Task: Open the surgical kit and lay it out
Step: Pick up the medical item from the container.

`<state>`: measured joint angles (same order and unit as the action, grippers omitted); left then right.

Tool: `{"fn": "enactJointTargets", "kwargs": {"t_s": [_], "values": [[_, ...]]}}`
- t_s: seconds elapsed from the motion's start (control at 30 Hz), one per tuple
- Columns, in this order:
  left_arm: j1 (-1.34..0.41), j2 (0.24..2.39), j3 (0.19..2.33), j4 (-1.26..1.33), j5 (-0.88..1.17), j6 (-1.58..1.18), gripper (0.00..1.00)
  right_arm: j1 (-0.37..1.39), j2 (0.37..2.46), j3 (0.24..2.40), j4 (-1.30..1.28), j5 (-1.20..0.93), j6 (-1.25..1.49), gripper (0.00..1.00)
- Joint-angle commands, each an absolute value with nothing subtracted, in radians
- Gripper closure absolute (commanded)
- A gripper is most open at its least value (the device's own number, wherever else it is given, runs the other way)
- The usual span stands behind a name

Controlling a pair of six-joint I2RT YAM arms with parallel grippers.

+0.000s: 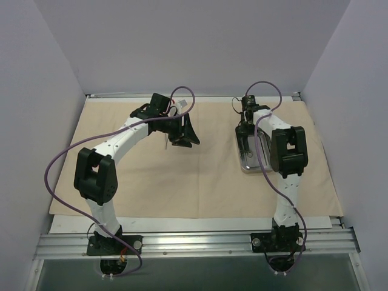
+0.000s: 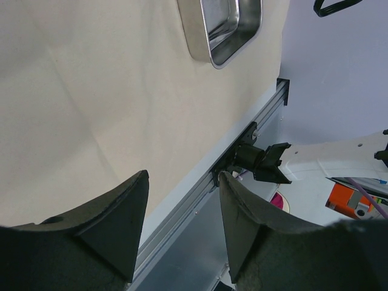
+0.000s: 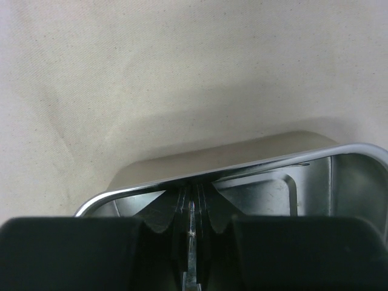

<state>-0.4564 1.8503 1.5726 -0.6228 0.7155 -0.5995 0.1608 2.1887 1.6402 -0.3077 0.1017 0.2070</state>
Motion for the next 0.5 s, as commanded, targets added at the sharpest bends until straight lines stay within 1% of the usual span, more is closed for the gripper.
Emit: {"fn": "enactJointTargets", "kwargs": {"t_s": [0.0,0.23,0.47], "values": [[-0.456,1.827,1.614,-0.578,0.727,-0.607,0.41,0.166,2.220,1.667,-0.390,0.146,0.193,1.00],[-0.463,1.851,1.632,-0.552,0.730,-0.640,0.41,0.163,2.103,1.640,-0.400,0.181,0.216,1.00],[-0.483,1.894,1.651,-0.470,0.745,-0.690,0.41,0.156,2.030,1.605,-0.385,0.203,0.206,1.00]]}}
